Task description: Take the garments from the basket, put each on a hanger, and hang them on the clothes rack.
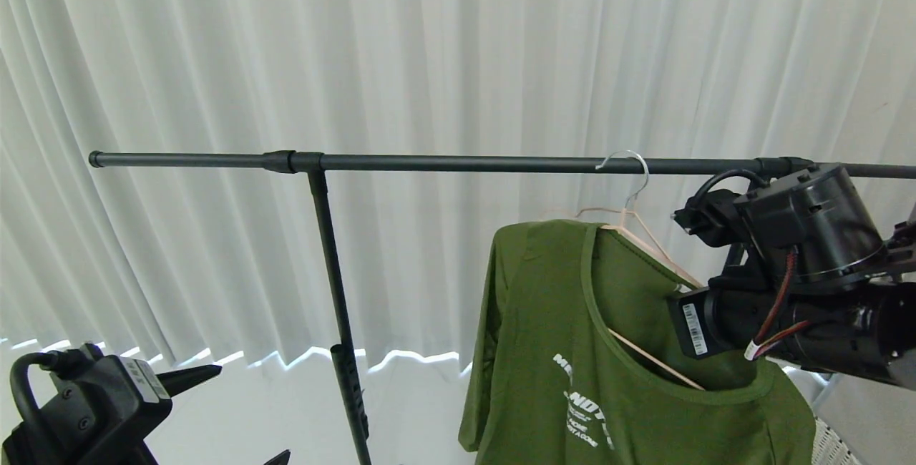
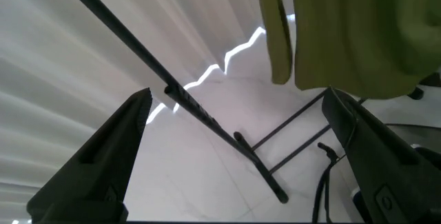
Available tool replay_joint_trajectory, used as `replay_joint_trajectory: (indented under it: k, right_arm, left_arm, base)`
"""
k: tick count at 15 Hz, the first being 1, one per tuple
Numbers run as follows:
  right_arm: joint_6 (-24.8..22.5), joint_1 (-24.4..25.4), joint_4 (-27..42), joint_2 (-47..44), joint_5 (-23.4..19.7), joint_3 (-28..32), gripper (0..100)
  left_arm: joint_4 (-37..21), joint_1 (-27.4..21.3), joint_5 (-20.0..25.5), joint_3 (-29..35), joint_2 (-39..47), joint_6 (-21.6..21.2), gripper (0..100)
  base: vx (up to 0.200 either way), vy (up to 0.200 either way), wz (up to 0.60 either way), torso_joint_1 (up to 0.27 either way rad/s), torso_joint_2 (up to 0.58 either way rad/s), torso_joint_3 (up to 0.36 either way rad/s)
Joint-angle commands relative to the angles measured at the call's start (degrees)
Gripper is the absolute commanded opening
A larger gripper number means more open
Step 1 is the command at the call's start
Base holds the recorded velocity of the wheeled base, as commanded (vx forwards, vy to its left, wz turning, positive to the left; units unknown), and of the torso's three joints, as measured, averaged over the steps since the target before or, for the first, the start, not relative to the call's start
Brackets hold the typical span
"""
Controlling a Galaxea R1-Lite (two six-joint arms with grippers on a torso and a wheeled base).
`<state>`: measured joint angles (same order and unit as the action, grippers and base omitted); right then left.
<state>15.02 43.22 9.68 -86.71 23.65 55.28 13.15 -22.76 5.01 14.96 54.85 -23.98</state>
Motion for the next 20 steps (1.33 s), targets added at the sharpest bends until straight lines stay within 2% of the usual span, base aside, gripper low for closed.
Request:
replay_joint_trajectory:
  k: [1,7,10,14,20]
  right_arm:
    - [0.0,0.0,-0.1,0.1,0.0,-0.1,0]
    - [0.0,1.1,0.0,0.1,0.0,-0.1,0]
    - [0.0,2.8,-0.3,-0.3,-0.1,1.0,0]
    - [0.0,2.8,-0.3,-3.6,-0.1,4.3,0]
    - [0.0,1.7,-0.1,-12.0,-0.1,9.3,0]
  left_arm:
    - [0.0,0.0,0.0,0.0,0.1,0.0,100]
    - [0.0,-0.1,0.0,-0.1,0.0,0.0,100]
    - [0.0,0.0,-0.3,-0.4,-0.3,-0.7,100]
    - [0.0,-0.1,-1.0,-0.3,-0.1,-4.8,100]
    - [0.0,-2.6,-0.9,-0.4,-0.1,-4.8,100]
  base:
    - [0.200,0.000,0.00,-0.002,0.00,0.002]
    - [0.200,0.000,0.00,0.000,0.00,0.004]
    - [0.000,0.000,0.00,0.000,0.00,0.000]
    - [0.000,0.000,0.00,0.000,0.00,0.000]
    - [0.000,0.000,0.00,0.000,0.00,0.000]
